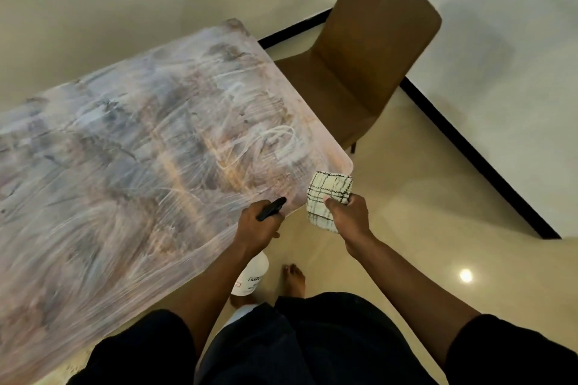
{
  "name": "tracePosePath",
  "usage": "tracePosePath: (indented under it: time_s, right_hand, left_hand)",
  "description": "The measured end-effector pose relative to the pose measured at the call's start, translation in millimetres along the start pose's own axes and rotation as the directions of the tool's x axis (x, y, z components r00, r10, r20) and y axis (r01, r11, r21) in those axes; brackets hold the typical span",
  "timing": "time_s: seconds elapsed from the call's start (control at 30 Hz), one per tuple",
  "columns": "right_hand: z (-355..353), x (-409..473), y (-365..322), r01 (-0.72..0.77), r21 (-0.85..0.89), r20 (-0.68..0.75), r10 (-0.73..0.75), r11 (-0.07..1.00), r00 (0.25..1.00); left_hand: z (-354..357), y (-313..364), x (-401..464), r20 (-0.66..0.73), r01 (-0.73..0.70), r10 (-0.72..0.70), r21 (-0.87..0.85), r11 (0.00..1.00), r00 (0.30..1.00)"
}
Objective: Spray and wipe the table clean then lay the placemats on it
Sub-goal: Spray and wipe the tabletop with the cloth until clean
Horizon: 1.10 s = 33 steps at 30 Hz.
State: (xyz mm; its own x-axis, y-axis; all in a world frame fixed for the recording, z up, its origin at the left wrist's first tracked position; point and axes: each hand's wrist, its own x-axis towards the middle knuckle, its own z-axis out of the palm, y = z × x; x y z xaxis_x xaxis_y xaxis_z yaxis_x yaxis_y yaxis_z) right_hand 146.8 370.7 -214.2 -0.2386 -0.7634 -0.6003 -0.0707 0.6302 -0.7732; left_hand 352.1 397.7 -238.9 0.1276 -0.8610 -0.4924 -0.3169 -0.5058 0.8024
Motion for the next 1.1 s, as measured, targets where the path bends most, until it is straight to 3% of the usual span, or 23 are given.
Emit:
tracePosePath:
  time_s: [0.6,0.8,1.1]
  right_hand:
    - [-23.2,3.6,11.8,-0.030,0.035,-0.230,0.037,0.999,0.972]
    - [-22.1,4.3,14.4,-0.015,0.028,-0.226,0.021,0.999,0.974]
    - [-8.7,3.5,20.8,-0.035,-0.020,-0.165,0.031,0.999,0.986]
  left_hand:
    - [30.0,49.2,36.9,0.165,0.108,-0.111,0.028,0.994,0.980]
    - [22.7,51.3,32.9,0.163,0.077,-0.072,-0.028,0.997,0.984]
    - [-1.2,29.7,17.9,0.075,0.129,-0.127,-0.018,0.992,0.989]
